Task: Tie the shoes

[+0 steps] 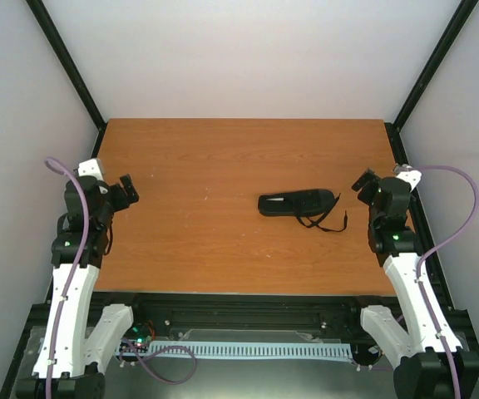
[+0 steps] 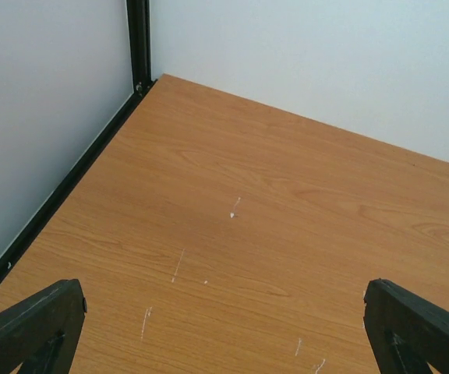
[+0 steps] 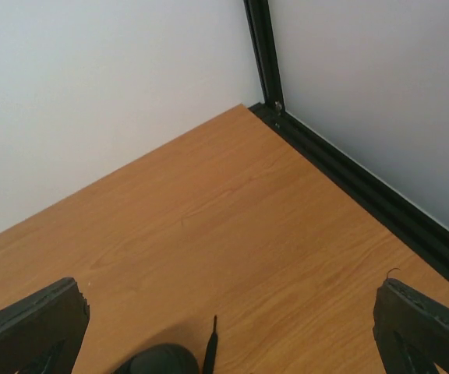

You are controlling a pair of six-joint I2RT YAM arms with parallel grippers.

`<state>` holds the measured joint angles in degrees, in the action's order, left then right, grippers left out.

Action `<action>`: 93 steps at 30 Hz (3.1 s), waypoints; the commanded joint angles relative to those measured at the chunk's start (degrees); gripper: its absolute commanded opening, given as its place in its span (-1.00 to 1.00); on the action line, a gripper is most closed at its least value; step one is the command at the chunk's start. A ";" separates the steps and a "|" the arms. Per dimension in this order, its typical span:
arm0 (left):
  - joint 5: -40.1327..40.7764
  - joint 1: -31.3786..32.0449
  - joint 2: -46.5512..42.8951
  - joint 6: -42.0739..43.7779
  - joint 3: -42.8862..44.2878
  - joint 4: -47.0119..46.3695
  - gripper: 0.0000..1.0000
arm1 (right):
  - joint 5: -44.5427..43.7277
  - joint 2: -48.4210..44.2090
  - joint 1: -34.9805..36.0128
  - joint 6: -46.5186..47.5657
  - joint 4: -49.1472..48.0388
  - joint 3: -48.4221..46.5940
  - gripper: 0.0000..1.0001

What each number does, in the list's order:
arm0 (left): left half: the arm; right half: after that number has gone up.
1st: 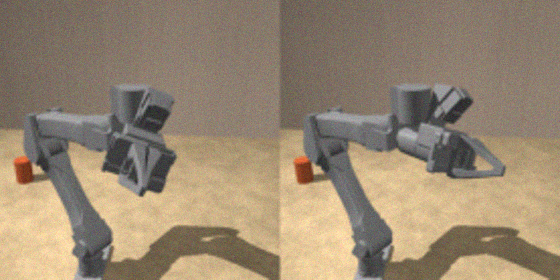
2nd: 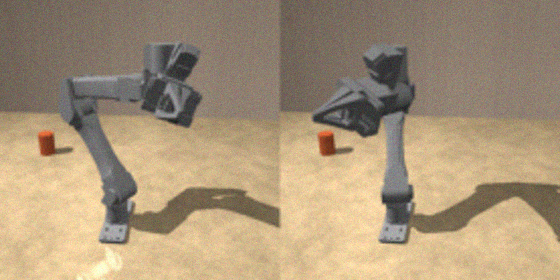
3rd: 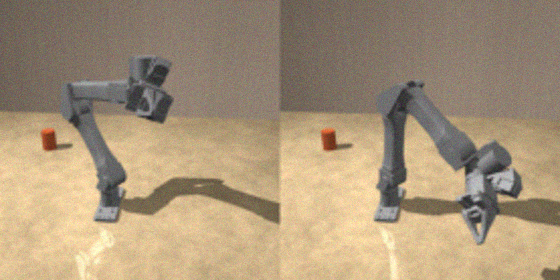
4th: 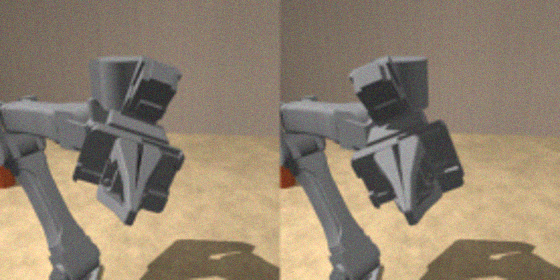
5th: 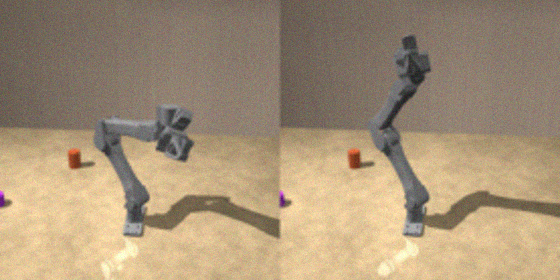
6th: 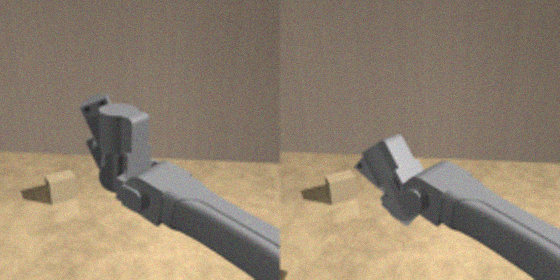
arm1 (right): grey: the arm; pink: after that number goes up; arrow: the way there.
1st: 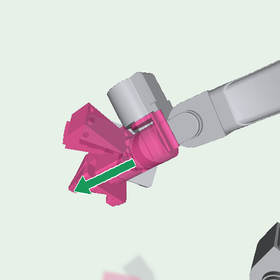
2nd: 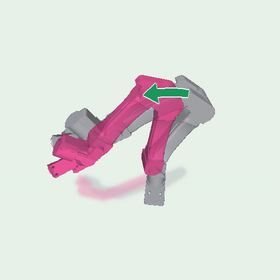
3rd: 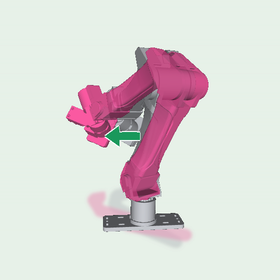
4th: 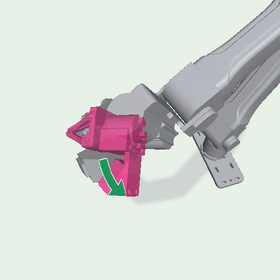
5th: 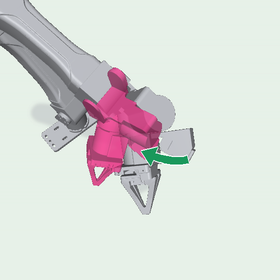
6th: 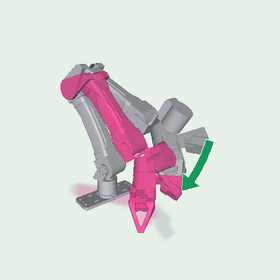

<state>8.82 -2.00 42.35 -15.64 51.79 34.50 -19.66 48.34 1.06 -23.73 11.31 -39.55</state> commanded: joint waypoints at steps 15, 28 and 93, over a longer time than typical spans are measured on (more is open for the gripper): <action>-24.55 1.20 2.51 -9.26 -2.28 -4.10 0.99 | 28.71 -9.34 0.08 0.41 5.80 4.67 1.00; -21.85 33.99 26.03 -12.79 -4.81 -18.88 0.99 | 35.93 -8.40 0.08 0.99 5.51 6.59 1.00; 8.07 41.64 42.86 -28.16 -2.98 -32.27 -0.98 | 38.07 8.95 4.55 -3.48 9.70 5.66 1.00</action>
<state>8.67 39.35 89.23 -39.64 52.34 3.18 18.87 54.17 2.22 -25.78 21.19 -31.24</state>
